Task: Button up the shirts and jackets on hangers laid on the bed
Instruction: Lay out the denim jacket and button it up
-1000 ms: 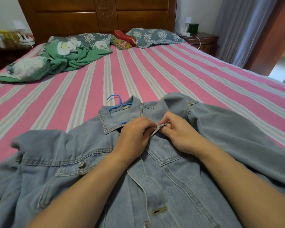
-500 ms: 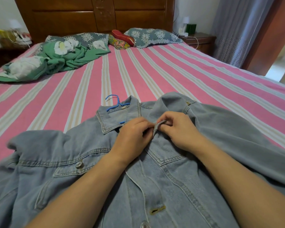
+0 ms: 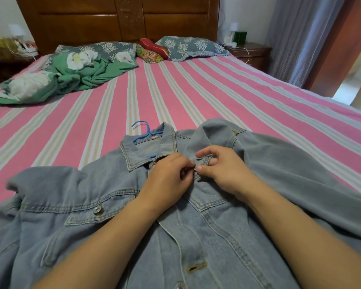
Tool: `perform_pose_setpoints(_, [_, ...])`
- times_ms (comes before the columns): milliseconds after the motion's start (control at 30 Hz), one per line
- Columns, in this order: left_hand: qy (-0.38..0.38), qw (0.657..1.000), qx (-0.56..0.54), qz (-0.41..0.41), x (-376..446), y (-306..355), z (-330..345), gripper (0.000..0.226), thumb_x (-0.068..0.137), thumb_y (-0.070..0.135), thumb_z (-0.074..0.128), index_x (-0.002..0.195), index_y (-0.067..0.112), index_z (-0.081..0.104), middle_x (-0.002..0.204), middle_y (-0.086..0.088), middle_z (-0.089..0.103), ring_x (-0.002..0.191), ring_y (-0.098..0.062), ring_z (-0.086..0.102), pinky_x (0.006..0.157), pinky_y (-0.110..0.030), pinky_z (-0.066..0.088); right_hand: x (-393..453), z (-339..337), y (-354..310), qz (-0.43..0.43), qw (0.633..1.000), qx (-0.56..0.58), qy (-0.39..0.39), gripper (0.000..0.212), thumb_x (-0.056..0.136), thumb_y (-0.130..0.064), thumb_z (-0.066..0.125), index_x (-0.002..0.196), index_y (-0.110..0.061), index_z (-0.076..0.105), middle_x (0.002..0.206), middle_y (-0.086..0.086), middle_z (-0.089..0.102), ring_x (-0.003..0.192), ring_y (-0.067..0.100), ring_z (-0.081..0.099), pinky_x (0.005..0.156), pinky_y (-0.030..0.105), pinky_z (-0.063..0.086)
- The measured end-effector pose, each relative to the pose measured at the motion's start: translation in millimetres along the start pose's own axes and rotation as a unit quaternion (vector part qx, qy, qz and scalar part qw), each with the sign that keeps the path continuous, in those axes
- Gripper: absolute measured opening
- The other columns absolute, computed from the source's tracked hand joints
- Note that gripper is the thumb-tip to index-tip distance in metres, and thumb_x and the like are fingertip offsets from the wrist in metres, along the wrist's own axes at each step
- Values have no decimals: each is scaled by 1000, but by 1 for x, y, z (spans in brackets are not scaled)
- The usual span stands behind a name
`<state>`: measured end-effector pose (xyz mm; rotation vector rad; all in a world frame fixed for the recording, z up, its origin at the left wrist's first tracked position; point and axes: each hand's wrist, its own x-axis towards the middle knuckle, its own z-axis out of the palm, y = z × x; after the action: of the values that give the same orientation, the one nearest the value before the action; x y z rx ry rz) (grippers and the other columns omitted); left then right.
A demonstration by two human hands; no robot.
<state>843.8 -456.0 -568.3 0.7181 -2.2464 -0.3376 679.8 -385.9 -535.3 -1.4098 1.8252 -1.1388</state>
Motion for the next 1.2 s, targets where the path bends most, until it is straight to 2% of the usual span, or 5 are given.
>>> perform_pose_setpoints(267, [-1, 993, -11, -119, 1, 18, 2, 19, 85, 37, 73, 85, 22, 61, 77, 10, 61, 74, -6, 55, 67, -26, 45, -1, -4, -4, -18, 1000, -1, -2, 26, 87, -4, 70, 102, -25, 66, 56, -3, 47, 50, 8, 38, 55, 26, 36])
perform_pose_setpoints(433, [-16, 988, -42, -148, 4, 21, -1, 19, 87, 38, 73, 90, 20, 68, 79, 9, 66, 76, -8, 61, 72, -34, 52, 2, -5, -3, -39, 999, -23, 26, 27, 82, -7, 75, 94, -27, 63, 76, -4, 62, 71, 12, 58, 73, 34, 53])
perform_pose_setpoints(533, [-45, 991, -12, -127, 2, 21, -3, 20, 90, 41, 69, 92, 22, 64, 82, 9, 64, 78, -10, 59, 71, -33, 50, 4, -7, -1, -47, 998, -48, 18, 26, 78, -7, 76, 86, -28, 61, 75, 1, 63, 68, 12, 57, 73, 39, 52])
perform_pose_setpoints(933, [-18, 996, 50, -77, -2, 24, -2, 23, 87, 44, 50, 80, 23, 56, 77, 8, 53, 72, -14, 51, 64, -40, 47, -2, -7, -10, -64, 996, -52, -20, 28, 79, -7, 71, 92, -27, 58, 67, -9, 56, 48, 2, 47, 59, 24, 40])
perform_pose_setpoints(1200, [-9, 995, 49, -86, -3, 21, 2, 19, 88, 37, 64, 84, 19, 58, 81, 6, 57, 75, -14, 52, 67, -33, 43, 3, -7, -8, -36, 999, -16, -17, 28, 78, 1, 72, 87, -22, 58, 69, 2, 60, 62, 10, 53, 65, 34, 48])
